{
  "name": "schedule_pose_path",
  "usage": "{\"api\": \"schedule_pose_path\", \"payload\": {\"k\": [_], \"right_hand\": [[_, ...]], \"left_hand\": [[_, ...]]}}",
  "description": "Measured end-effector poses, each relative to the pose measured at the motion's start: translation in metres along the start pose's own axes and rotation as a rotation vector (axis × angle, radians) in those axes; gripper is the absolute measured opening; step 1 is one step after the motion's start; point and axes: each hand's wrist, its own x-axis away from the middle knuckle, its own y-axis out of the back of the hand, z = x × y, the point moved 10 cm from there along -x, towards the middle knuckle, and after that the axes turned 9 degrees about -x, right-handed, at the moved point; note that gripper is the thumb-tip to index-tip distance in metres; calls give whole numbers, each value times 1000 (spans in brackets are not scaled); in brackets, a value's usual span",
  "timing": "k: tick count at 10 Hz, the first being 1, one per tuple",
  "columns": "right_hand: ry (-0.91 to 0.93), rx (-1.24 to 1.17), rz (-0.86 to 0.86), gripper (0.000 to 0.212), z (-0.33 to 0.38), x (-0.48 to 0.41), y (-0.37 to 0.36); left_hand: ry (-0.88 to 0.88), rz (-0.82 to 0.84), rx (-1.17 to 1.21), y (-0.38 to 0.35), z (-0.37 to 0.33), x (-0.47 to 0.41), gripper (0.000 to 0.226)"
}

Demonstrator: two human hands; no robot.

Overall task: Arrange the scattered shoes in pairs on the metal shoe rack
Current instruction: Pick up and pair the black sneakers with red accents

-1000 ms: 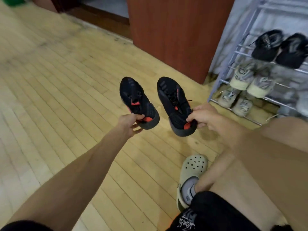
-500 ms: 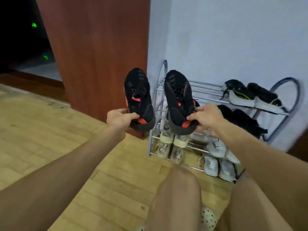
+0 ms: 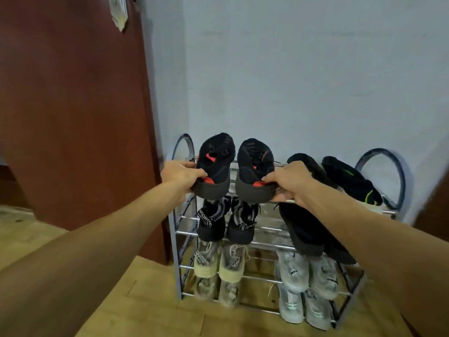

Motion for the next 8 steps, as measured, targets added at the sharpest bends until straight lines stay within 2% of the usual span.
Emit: {"api": "schedule_pose_path", "payload": {"k": [2,3,4,6,7,8], "right_hand": [[-77,-52,24,16,-21,-36,-18],[-88,-7,54,20,-30,-49,-26],[-58,73,57,38,-27,-49,-30],[-19,355,39,39,-21,-12,-29],[-18,315,79,35,-25,13,-26],[5,352,74,34,-25,43,-15]], "left_hand": [[19,28,-71,-20,7,-23,31],[3,117,-170,-22,8,-31,15],[-21,224,-304,-23,5,-33,12],[-116,252,-431,-28,-3,-4,29],[-223,264,-594,-25,-11,22,32],[-292,256,-630,-15,-22,55,39]]}}
